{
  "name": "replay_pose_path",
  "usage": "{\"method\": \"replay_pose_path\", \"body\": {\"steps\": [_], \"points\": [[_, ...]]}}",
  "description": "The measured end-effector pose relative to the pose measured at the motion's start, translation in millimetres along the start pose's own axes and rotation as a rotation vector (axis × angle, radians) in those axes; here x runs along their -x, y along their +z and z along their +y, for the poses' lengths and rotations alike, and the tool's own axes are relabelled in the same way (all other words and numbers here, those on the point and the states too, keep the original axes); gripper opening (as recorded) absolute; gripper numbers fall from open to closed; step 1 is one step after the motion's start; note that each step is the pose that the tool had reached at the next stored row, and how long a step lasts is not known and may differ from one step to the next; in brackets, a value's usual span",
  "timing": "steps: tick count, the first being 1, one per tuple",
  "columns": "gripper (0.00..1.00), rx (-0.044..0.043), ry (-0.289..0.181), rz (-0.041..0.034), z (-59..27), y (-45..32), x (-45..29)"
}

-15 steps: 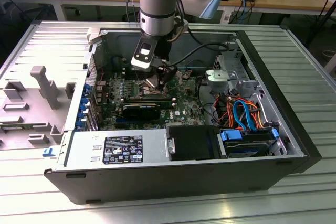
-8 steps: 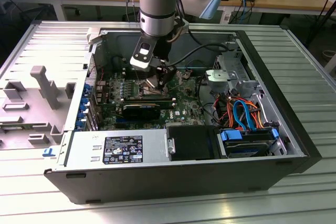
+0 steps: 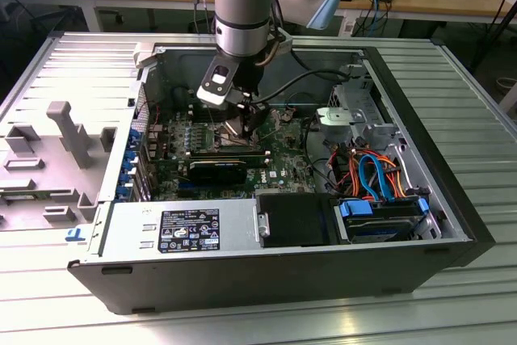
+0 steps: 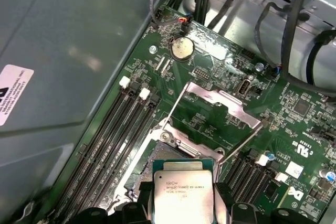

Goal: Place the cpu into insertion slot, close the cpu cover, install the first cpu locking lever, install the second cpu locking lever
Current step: 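Place the cpu into insertion slot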

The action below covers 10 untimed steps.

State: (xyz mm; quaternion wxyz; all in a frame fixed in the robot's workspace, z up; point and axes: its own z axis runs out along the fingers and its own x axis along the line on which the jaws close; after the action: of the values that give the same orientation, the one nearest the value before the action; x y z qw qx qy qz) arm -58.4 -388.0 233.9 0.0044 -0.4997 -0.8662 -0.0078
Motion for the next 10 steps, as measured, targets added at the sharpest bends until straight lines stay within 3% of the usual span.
{"method": "replay_pose_path", "body": {"steps": [10], "points": [[0.54,0.0014,0.083,-0.0006,0.3,1.0,-0.6]]}}
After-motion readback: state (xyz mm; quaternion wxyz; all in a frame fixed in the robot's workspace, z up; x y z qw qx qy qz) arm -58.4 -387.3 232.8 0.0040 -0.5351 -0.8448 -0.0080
